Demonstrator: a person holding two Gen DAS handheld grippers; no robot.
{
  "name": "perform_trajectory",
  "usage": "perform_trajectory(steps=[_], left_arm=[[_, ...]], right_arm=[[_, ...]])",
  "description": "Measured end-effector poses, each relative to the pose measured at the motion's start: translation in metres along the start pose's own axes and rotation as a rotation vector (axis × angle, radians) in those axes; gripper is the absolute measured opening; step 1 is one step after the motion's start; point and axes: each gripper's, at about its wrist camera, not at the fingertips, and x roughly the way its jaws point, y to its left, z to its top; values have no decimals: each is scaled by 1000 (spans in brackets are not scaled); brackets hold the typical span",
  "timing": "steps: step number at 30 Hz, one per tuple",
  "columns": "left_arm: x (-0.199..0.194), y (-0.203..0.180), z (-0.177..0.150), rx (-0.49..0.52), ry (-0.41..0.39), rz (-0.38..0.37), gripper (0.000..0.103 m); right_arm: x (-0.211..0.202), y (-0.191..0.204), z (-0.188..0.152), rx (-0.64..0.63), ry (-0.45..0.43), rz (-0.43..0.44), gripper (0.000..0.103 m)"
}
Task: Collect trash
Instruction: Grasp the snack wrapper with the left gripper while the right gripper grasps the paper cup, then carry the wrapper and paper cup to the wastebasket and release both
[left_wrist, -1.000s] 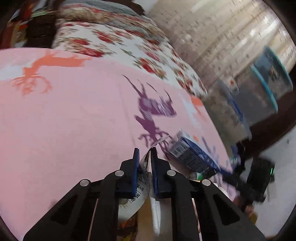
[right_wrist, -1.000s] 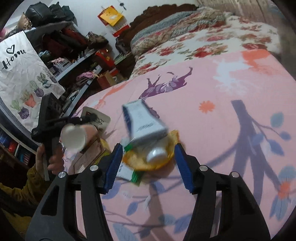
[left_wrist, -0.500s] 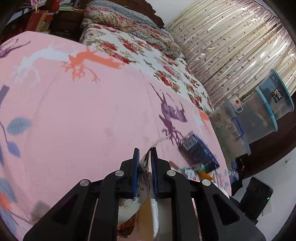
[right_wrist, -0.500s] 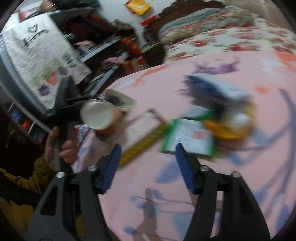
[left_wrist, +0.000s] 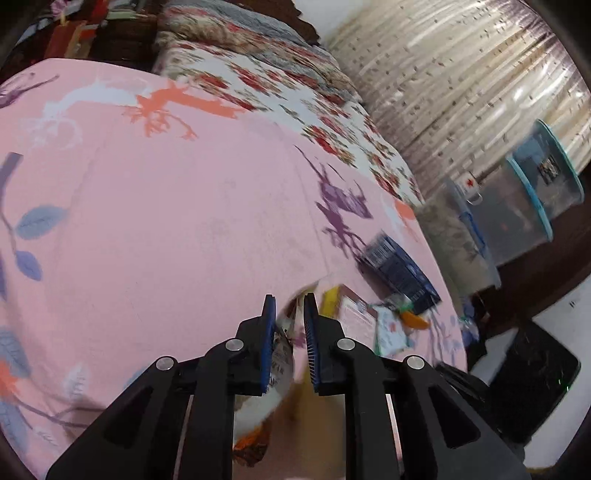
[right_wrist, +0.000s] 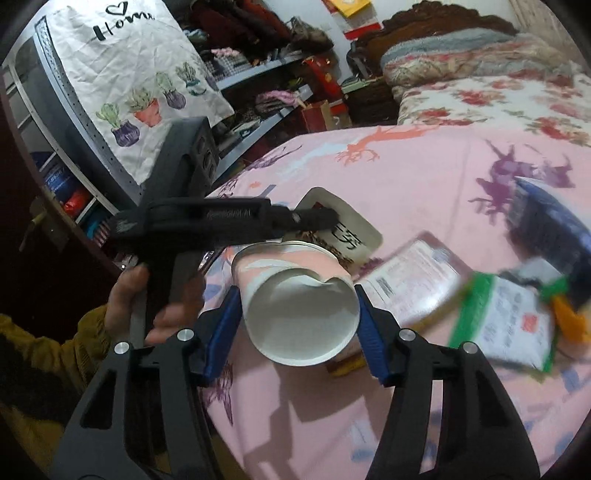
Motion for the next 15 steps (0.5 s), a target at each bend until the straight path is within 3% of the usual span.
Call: perform_trajectory(steps=[3,7,11,15], left_arm=[[-6,6,3,-37,-19,-23,9],[-17,-9,9,-1,-55,-35,8],[-30,-43,18,57,-88,-79,8],[-17,-104,26,156,-37,-179,8]], right_arm=[[-34,-4,-13,15,-66,-33,61],[-94,-38,-30,148,-208,-77,61],[-148,-71,-55,278,-357,-162,61],[-189,-110,-85,405,-434,-249,61]])
